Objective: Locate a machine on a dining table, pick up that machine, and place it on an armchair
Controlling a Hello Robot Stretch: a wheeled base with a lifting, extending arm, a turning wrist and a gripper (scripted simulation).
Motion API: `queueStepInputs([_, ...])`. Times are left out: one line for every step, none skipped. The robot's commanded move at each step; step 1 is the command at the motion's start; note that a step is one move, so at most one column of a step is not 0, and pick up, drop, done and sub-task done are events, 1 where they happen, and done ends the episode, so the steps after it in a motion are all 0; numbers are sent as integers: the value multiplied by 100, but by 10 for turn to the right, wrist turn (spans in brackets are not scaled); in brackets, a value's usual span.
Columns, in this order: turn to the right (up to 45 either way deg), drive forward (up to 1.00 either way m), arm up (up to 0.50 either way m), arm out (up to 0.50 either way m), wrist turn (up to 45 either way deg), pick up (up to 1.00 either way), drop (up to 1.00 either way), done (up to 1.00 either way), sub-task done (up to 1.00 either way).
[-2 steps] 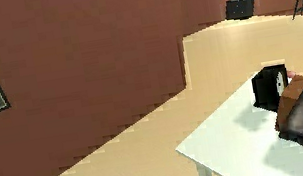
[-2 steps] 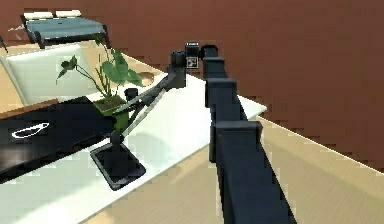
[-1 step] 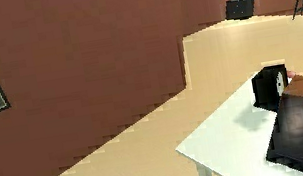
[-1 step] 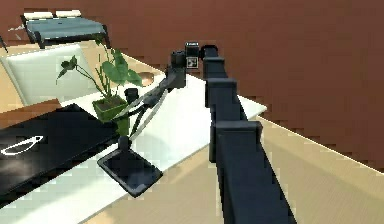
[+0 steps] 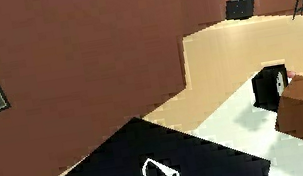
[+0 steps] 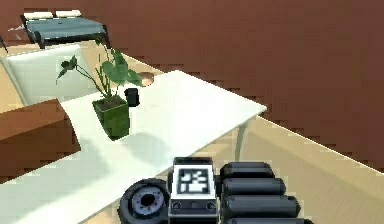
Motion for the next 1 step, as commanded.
queueStepInputs([-450,0,0,0,0,0,0,0,0])
